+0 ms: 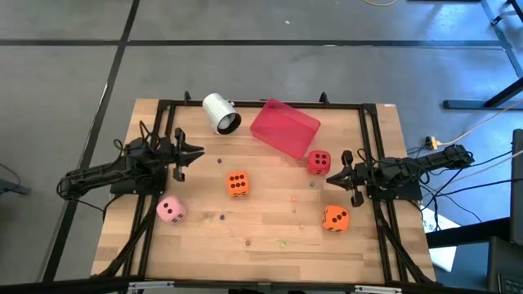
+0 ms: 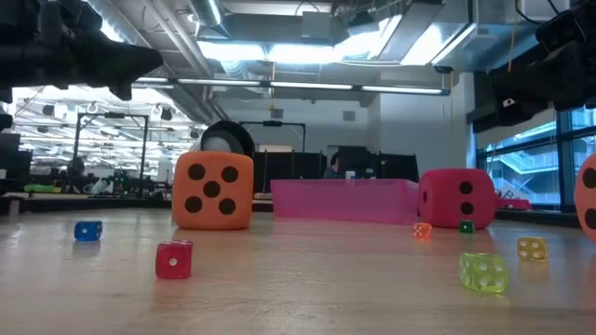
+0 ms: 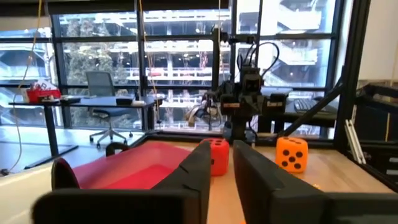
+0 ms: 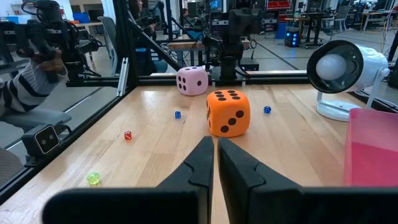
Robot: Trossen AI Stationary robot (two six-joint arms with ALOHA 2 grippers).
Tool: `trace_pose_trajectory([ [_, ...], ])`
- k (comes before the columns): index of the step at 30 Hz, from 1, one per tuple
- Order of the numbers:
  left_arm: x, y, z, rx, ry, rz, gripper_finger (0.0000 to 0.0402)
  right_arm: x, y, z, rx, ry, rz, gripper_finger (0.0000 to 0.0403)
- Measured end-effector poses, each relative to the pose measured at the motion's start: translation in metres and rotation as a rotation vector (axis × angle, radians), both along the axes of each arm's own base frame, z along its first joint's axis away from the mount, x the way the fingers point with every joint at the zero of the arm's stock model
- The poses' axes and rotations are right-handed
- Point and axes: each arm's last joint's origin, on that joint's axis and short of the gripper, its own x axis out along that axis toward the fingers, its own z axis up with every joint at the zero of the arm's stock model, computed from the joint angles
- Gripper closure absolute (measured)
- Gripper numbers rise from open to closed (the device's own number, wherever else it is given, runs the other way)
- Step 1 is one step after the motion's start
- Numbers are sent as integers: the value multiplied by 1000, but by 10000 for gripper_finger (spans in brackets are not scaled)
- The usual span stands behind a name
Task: Pick & Place Dice
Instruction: Put the big pink die into the red bin
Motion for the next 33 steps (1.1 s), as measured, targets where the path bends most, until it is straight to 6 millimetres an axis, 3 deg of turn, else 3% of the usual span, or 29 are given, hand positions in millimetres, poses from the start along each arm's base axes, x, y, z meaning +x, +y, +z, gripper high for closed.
trace_pose_trajectory([
  [10, -1, -2, 34, -2, -1, -41, 245, 0, 0, 0, 0, 0, 0, 378],
  [20, 11, 2, 87, -12, 184, -46, 163, 0, 0, 0, 0, 0, 0, 378],
  [33, 26, 11, 135, -36, 353, 66, 85, 0, 0, 0, 0, 0, 0, 378],
])
